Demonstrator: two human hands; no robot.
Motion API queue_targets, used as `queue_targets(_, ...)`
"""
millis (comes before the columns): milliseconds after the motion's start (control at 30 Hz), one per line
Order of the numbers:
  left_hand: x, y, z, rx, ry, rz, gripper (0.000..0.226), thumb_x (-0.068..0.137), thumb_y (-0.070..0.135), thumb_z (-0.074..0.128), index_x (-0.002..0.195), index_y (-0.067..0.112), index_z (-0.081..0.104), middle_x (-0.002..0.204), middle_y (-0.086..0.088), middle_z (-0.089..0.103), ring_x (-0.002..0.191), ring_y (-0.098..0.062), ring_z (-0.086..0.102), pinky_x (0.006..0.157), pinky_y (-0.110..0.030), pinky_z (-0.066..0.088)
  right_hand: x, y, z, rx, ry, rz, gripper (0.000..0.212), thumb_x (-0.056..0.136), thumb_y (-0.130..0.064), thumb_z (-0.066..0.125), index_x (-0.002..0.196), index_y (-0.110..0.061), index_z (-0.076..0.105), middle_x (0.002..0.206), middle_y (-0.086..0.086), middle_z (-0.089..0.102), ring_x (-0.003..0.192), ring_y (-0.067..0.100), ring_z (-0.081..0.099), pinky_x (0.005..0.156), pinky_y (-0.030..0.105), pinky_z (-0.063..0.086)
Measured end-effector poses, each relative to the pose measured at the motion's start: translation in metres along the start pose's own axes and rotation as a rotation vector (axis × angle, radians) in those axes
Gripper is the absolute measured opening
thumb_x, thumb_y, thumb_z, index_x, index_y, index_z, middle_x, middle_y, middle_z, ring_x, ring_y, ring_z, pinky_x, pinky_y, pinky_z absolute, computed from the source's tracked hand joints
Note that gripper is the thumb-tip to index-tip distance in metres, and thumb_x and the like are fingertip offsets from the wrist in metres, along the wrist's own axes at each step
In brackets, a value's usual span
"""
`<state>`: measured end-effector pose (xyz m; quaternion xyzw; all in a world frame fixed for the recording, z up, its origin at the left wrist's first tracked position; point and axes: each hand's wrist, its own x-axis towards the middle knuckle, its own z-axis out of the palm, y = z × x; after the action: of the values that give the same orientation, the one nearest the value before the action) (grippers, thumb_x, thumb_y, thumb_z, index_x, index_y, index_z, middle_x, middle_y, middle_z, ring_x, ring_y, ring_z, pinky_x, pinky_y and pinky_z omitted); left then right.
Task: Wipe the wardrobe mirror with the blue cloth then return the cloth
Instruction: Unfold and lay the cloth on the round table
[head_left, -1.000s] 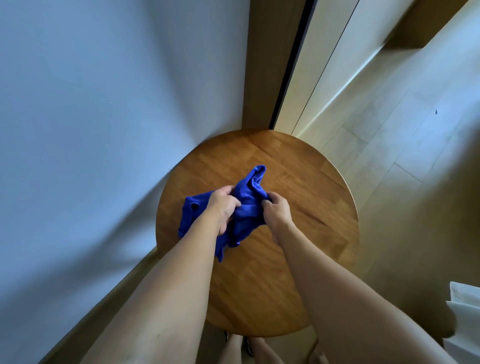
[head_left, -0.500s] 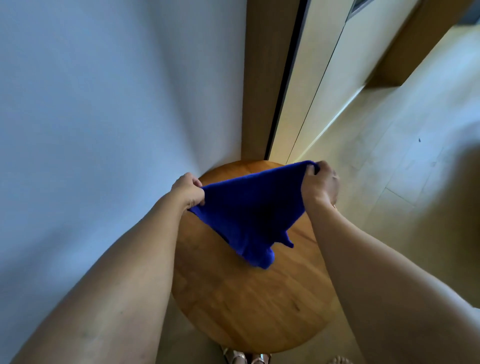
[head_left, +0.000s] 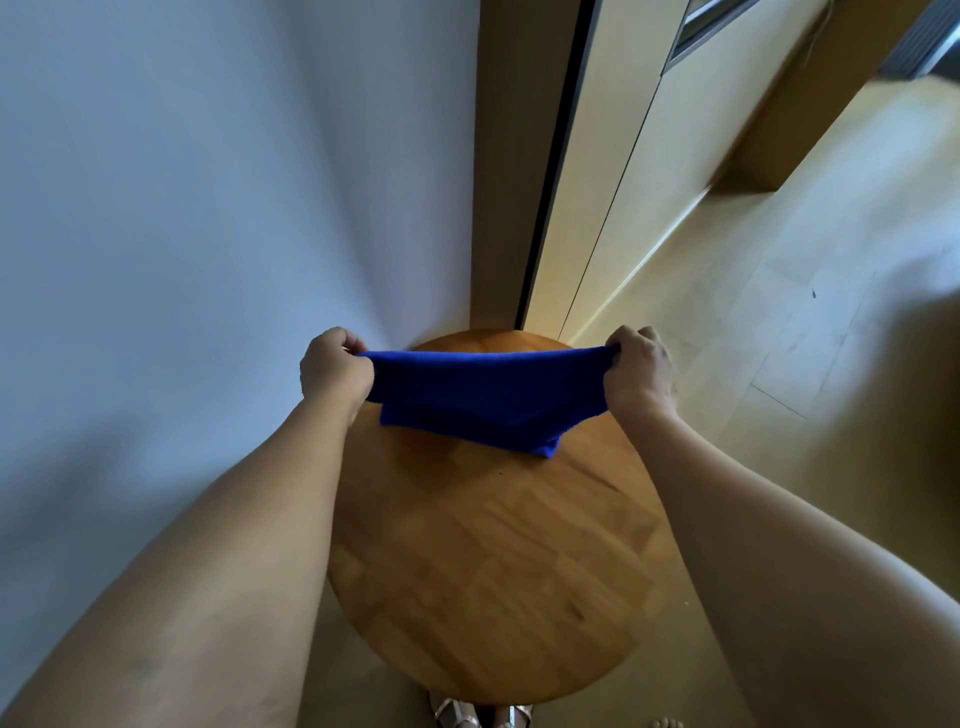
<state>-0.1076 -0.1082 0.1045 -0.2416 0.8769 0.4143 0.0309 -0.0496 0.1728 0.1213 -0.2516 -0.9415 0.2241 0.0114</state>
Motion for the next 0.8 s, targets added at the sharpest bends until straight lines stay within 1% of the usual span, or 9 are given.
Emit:
queue_targets(100, -0.001, -0.012, 0.002, 0.165, -0.103, 0.042, 0.021, 0.08, -0.003, 0.046, 0.082, 0.012, 0.061, 0.087, -0.009, 0.06, 0.08, -0.031, 0.053, 0.067, -0.028, 0.042, -0.005, 0.007, 0.006, -0.1, 0.021, 0.018, 0.028, 0.097, -0.01, 0.038, 0.116, -0.009, 0.06, 0.117, 0.011, 0.053, 0.107, 0.03, 0.05, 0.078, 0.035, 0.04)
queue_targets(167, -0.005, -0.02, 0.007, 0.287, -0.149, 0.016, 0.018, 0.085, 0.003, 0.044, 0.083, 0.009, 0.061, 0.088, -0.014, 0.06, 0.08, -0.033, 0.053, 0.067, -0.03, 0.042, -0.008, 0.011, 0.011, -0.163, -0.027, 0.116, 0.031, 0.1, -0.024, 0.037, 0.118, -0.01, 0.058, 0.116, 0.011, 0.052, 0.106, 0.03, 0.049, 0.077, 0.035, 0.037)
queue_targets(267, -0.011, -0.042, 0.024, 0.34, -0.295, -0.16, 0.037, 0.095, 0.016, 0.036, 0.126, 0.005, 0.053, 0.12, -0.019, 0.059, 0.106, -0.036, 0.058, 0.092, -0.038, 0.048, -0.019, 0.021, 0.024, -0.165, -0.249, 0.325, 0.026, 0.099, -0.023, 0.035, 0.112, -0.011, 0.054, 0.106, 0.01, 0.054, 0.098, 0.03, 0.055, 0.075, 0.032, 0.04)
queue_targets(300, -0.016, -0.048, 0.028, 0.314, -0.35, -0.213, 0.041, 0.095, 0.016, 0.033, 0.132, 0.006, 0.048, 0.12, -0.02, 0.06, 0.106, -0.036, 0.06, 0.094, -0.043, 0.049, -0.024, 0.025, 0.03, -0.124, -0.323, 0.39, 0.019, 0.095, -0.017, 0.04, 0.106, -0.011, 0.054, 0.102, 0.009, 0.058, 0.094, 0.029, 0.059, 0.077, 0.03, 0.045)
queue_targets(400, -0.016, -0.067, 0.04, 0.254, -0.353, -0.272, 0.041, 0.087, 0.014, 0.038, 0.124, 0.01, 0.056, 0.108, -0.016, 0.066, 0.095, -0.034, 0.064, 0.088, -0.042, 0.052, -0.037, 0.038, 0.044, 0.088, -0.419, 0.613, 0.006, 0.085, -0.004, 0.05, 0.081, -0.006, 0.054, 0.08, 0.012, 0.063, 0.067, 0.026, 0.062, 0.077, 0.032, 0.055)
queue_targets(467, -0.018, -0.072, 0.041, 0.213, -0.304, -0.259, 0.035, 0.082, 0.013, 0.048, 0.113, 0.013, 0.065, 0.104, -0.013, 0.066, 0.089, -0.031, 0.063, 0.08, -0.034, 0.052, -0.04, 0.046, 0.051, 0.3, -0.411, 0.651, 0.025, 0.09, -0.002, 0.047, 0.067, -0.012, 0.044, 0.07, 0.008, 0.052, 0.058, 0.019, 0.05, 0.07, 0.032, 0.052)
queue_targets(567, -0.031, -0.067, 0.038, 0.072, -0.357, -0.307, 0.034, 0.065, 0.007, 0.061, 0.098, 0.011, 0.07, 0.089, -0.01, 0.068, 0.075, -0.024, 0.063, 0.067, -0.029, 0.052, -0.044, 0.046, 0.052, 0.496, -0.367, 0.727, 0.017, 0.09, -0.005, 0.048, 0.074, -0.009, 0.047, 0.071, 0.004, 0.044, 0.058, 0.015, 0.041, 0.056, 0.026, 0.041)
queue_targets(633, -0.039, -0.065, 0.04, -0.028, -0.414, -0.354, 0.039, 0.056, 0.006, 0.063, 0.094, 0.006, 0.069, 0.089, -0.012, 0.068, 0.075, -0.024, 0.063, 0.064, -0.029, 0.052, -0.048, 0.04, 0.055, 0.576, -0.337, 0.817, 0.004, 0.086, -0.007, 0.052, 0.089, -0.005, 0.054, 0.073, 0.006, 0.047, 0.061, 0.016, 0.044, 0.06, 0.026, 0.041)
queue_targets(800, -0.059, -0.072, 0.055, -0.362, -0.447, -0.52, 0.032, 0.072, -0.009, 0.06, 0.103, -0.004, 0.061, 0.114, -0.019, 0.061, 0.096, -0.028, 0.059, 0.068, -0.035, 0.052, -0.064, 0.043, 0.076, 0.627, -0.321, 0.876, 0.019, 0.081, -0.021, 0.068, 0.076, -0.008, 0.056, 0.072, 0.005, 0.054, 0.062, 0.018, 0.051, 0.066, 0.03, 0.049)
